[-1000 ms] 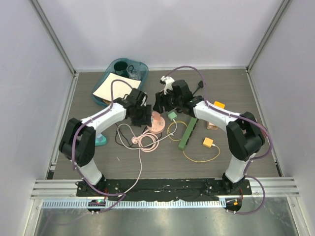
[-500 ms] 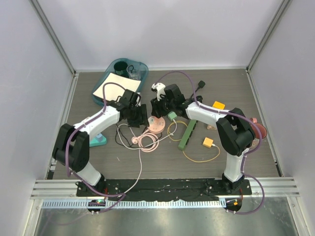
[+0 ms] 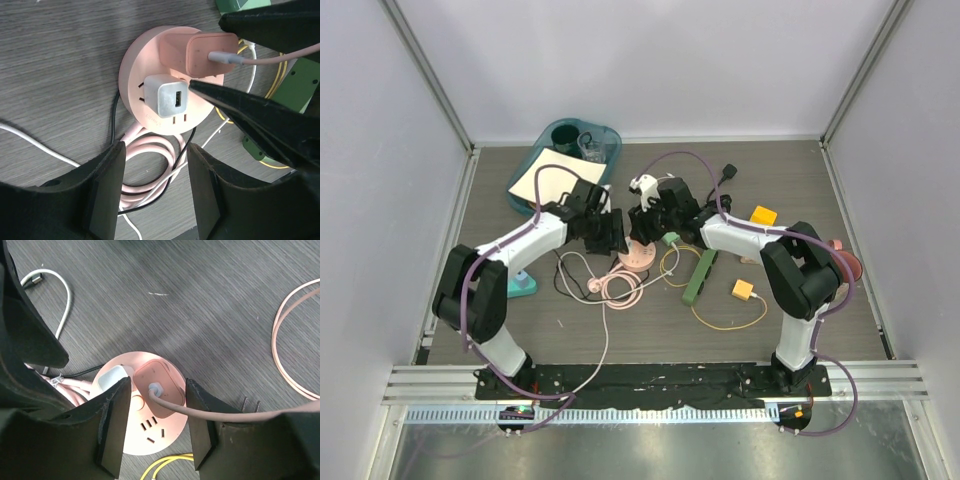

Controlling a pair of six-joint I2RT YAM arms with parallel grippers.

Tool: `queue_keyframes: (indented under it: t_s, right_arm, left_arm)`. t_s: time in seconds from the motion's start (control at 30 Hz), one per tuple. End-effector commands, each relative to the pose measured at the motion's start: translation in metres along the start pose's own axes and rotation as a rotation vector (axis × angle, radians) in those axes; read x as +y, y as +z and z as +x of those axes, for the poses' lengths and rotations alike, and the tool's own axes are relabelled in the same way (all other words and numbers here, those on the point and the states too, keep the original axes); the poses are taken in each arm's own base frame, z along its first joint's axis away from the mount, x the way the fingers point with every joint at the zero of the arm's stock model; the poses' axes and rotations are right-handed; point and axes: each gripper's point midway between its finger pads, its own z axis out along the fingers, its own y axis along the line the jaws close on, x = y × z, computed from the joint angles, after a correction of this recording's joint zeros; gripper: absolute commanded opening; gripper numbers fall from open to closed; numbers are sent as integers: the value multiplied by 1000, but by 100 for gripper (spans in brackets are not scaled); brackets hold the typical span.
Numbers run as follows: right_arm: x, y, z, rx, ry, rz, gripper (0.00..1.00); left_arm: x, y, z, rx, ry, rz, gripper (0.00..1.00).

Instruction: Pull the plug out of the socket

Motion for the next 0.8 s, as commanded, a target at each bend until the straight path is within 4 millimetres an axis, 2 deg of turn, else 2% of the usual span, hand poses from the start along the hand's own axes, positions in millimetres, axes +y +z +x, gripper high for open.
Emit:
queue_keyframes:
  t_s: [0.0, 0.2, 0.27, 0.3, 0.4, 0.47, 0.5, 0.57, 0.77]
  right_arm:
    - [6, -7, -8, -27, -80, -36, 53]
    - [3, 1, -4, -17, -91, -40, 42]
    - [4, 1, -4, -18, -90, -39, 34]
    - [3, 0, -2, -18, -83, -33, 24]
    - [3, -5, -3, -43, -58, -11, 10]
    - [2, -14, -15, -86, -46, 7, 6]
    - [3, -17, -9, -86, -38, 10, 3]
    - [3, -26, -22, -148, -29, 30, 1]
    - [3, -32, -19, -153, 12, 45, 1]
  left_arm:
    - [-7, -4, -24, -68, 7, 52, 56]
    - [-4, -1, -20, -64, 13, 53, 56]
    - [-5, 0, -21, -63, 19, 58, 55]
    - [-5, 0, -22, -63, 28, 62, 55]
    - [-9, 2, -29, -74, 47, 73, 54]
    - [-11, 3, -36, -93, 60, 79, 54]
    - [-11, 3, -38, -99, 81, 83, 55]
    - [-16, 3, -47, -129, 113, 95, 56]
    - [-19, 12, -55, -139, 176, 112, 56]
